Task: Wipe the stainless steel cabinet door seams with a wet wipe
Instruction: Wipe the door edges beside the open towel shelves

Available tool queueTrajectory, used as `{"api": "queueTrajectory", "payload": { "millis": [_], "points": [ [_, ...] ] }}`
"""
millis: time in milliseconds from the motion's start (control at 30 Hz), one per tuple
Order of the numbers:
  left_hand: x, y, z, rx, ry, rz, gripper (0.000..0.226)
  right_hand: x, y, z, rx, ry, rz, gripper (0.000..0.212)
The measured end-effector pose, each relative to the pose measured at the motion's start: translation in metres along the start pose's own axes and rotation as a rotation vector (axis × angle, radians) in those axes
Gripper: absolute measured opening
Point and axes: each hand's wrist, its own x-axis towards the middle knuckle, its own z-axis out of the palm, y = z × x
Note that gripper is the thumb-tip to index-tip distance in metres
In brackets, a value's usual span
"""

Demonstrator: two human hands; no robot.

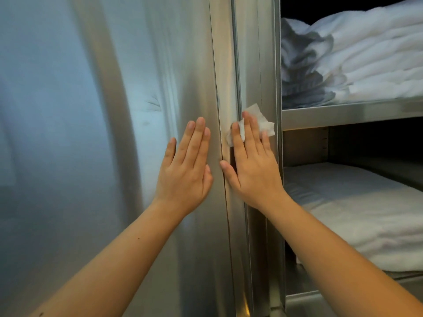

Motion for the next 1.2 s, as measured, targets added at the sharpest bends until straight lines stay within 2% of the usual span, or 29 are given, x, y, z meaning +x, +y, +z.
{"api": "queueTrajectory", "payload": {
  "millis": [267,533,833,1033,1200],
  "points": [
    [0.0,0.0,0.002,0.0,0.009,-0.003,0.059,-0.064,-0.008,0.01,0.015,-0.064,-0.024,0.065],
    [-0.001,0.0,0.002,0.005,0.016,-0.006,0.059,0.005,0.005,0.002,0.012,-0.014,-0.017,0.067],
    [-0.001,-0.001,0.004,-0.006,0.008,-0.004,0.058,-0.069,-0.012,0.014,0.023,-0.047,0.01,0.065],
    [-0.001,0.0,0.001,-0.02,-0.033,-0.018,0.059,-0.023,-0.007,0.005,0.025,-0.034,0.051,0.066],
    [-0.008,0.014,-0.003,-0.085,-0.052,-0.023,0.058,-0.03,-0.006,0.002,0.024,-0.085,0.037,0.067]
  ]
}}
